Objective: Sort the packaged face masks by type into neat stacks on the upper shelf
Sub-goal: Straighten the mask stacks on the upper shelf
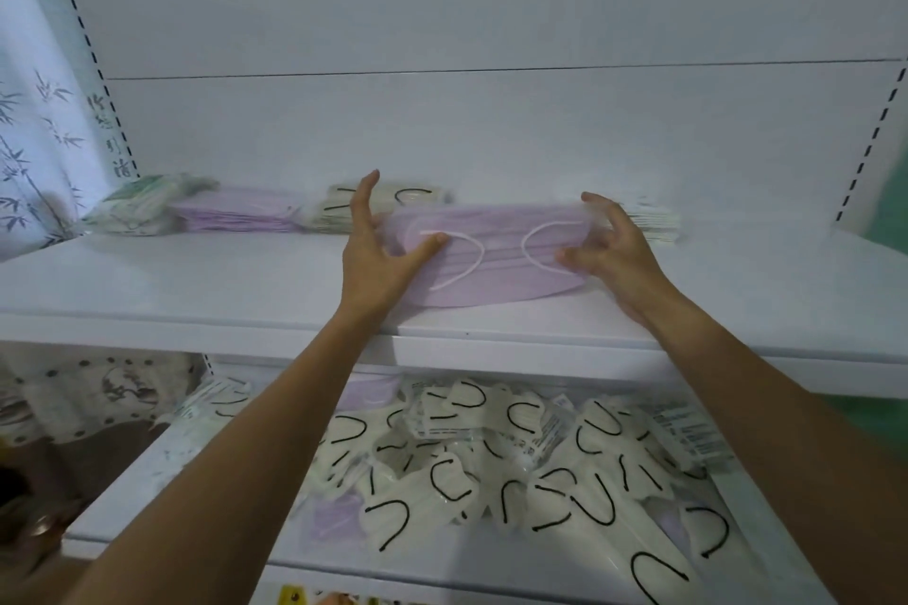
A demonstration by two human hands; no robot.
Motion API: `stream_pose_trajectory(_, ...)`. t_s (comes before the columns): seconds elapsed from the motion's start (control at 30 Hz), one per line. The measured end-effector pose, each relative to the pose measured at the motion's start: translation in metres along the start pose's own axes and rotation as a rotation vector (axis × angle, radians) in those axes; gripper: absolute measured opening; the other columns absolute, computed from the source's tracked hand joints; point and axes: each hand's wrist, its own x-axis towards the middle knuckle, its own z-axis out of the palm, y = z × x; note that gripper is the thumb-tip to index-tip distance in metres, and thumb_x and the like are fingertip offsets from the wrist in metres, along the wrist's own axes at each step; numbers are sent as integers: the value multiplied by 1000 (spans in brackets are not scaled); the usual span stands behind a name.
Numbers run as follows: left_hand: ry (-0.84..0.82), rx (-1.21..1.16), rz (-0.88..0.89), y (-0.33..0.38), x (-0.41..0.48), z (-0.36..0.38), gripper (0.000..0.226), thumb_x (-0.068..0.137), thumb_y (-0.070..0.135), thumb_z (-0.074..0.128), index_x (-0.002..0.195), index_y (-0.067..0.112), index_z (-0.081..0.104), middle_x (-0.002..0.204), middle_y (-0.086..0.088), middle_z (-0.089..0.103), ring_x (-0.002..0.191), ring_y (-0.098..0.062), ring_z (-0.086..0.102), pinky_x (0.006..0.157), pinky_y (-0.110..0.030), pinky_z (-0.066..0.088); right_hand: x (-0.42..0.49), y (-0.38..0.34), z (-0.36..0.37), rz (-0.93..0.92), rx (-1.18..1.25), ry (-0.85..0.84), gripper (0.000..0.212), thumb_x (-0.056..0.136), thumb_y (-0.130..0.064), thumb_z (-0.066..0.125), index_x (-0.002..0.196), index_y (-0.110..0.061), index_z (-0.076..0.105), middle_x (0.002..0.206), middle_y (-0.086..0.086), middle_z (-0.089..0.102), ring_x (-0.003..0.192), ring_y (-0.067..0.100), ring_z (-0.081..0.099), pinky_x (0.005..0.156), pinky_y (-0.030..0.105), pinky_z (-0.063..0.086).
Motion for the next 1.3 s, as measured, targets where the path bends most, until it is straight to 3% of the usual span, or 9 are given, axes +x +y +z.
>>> stream_pose_trajectory(0.1,44,35,-87,1,1,-1,89,74,38,75,143,30,19,120,7,46,102,-13,49,84,-21,37,-1,-1,0,5,-10,22,63,75,3,73,126,-24,47,98,-1,64,90,12,62,85,31,51)
stream_pose_trajectory(0.3,-239,37,-115,-4,1,-1,93,70,13,74,141,25,14,98,12,39,85,-11,49,76,-19,44,-4,-5,-2,-66,-80,86,36,76,5,71,88,-23,52,83,-8,59,76,8,57,70,18,47)
stream_pose_trajectory(0.43,-244,-2,-268,-9,7,-1,90,80,4,67,145,25,9,107,-4,51,96,-22,55,82,-33,49,-6,-5,-2,-97,-65,74,33,77,5,69,97,-19,57,94,-8,62,87,9,59,81,25,48)
stream_pose_trajectory(0.5,-281,98,-298,-11,7,0,66,82,10,64,137,18,30,106,-8,56,96,-25,58,80,-35,51,-4,-4,-1,-49,-77,39,33,78,4,67,100,-20,59,98,-4,63,93,14,59,83,27,48)
stream_pose_trajectory(0.63,-223,193,-261,-11,6,1,27,83,10,59,107,9,48,106,-10,56,98,-28,55,77,-37,47,-4,-4,1,-2,-46,-15,35,82,8,55,100,-22,58,90,-9,63,81,5,60,63,12,46)
stream_pose_trajectory(0.77,-303,103,-283,-10,6,2,41,86,7,57,119,14,35,108,-6,54,97,-25,55,71,-32,49,-7,-8,2,-27,-35,-2,38,83,12,53,99,-22,59,86,-12,63,71,-5,59,58,7,45)
stream_pose_trajectory(0.93,-214,73,-218,-13,9,-3,95,74,7,75,146,18,13,139,-5,38,124,-21,42,101,-37,41,-9,-12,2,-12,-18,-14,40,80,14,51,91,-23,61,85,-9,63,73,0,60,61,12,45)
stream_pose_trajectory(1.13,-215,191,-220,-5,4,-2,26,81,14,68,100,15,50,84,5,52,79,-15,50,61,-18,40,-5,-12,2,42,-43,3,32,81,9,52,94,-19,61,88,-3,62,80,11,57,68,22,43)
stream_pose_trajectory(1.3,-108,160,-242,-9,11,-3,42,82,13,68,118,8,47,103,-6,58,86,-20,55,76,-28,46,4,-6,7,-39,-240,69,3,84,-4,61,84,-7,59,75,1,53,72,17,48,69,30,36)
